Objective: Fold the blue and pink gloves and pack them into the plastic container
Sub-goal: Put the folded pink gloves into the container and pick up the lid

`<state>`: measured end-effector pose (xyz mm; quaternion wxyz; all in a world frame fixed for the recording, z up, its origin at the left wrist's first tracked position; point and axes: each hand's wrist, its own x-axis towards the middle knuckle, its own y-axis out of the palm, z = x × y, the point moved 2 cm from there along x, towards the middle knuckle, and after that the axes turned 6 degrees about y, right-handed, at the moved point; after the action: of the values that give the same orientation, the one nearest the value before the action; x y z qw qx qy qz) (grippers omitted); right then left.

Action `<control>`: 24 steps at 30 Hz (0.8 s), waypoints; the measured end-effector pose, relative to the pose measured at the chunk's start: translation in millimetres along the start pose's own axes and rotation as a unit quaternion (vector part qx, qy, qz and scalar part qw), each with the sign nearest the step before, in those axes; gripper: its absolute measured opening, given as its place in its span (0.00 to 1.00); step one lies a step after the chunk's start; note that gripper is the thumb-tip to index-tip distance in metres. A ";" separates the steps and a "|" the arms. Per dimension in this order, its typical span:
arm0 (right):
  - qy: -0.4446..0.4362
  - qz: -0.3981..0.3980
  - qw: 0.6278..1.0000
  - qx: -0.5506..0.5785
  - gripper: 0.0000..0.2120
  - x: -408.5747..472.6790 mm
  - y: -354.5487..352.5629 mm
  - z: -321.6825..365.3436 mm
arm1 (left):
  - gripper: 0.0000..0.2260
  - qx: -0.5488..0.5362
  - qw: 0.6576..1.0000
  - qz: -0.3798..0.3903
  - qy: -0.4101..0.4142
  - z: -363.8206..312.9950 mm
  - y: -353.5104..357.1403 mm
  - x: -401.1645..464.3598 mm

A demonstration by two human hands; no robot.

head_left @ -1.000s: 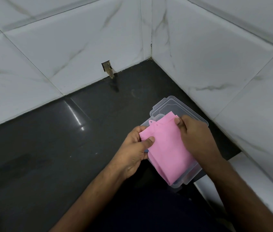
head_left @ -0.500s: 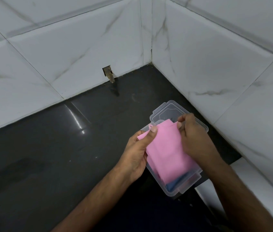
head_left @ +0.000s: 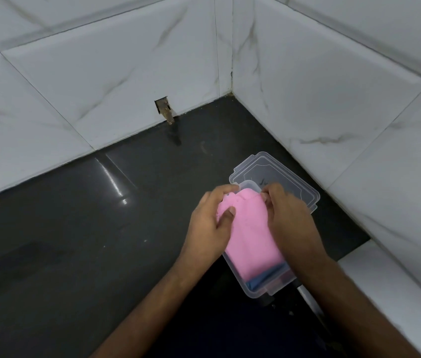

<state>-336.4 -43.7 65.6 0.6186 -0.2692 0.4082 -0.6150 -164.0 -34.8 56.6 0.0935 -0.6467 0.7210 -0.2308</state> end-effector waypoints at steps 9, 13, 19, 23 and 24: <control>-0.015 0.088 0.996 -0.027 0.32 -25.1 -4.6 3.1 | 0.17 0.205 0.974 0.071 0.066 9.6 -3.7 5.2; 0.024 0.038 0.999 0.010 0.30 -28.4 -18.8 -8.5 | 0.19 0.212 0.974 0.078 0.029 14.8 -2.1 8.4; 0.011 0.024 1.000 -0.003 0.18 -32.7 -16.6 -15.0 | 0.19 0.156 0.986 0.037 0.033 13.6 -2.6 8.8; 0.012 0.009 1.000 -0.010 0.16 -25.4 -18.1 -18.8 | 0.22 0.082 0.997 0.000 0.002 17.8 -4.0 8.5; 0.016 0.007 1.000 -0.017 0.15 -23.2 -19.5 -18.7 | 0.22 0.071 0.997 -0.006 -0.002 19.0 -4.9 8.7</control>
<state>-360.4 -19.8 76.2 0.6118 -0.2665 0.4303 -0.6079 -152.6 -47.6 43.5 0.1393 -0.6436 0.6985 -0.2802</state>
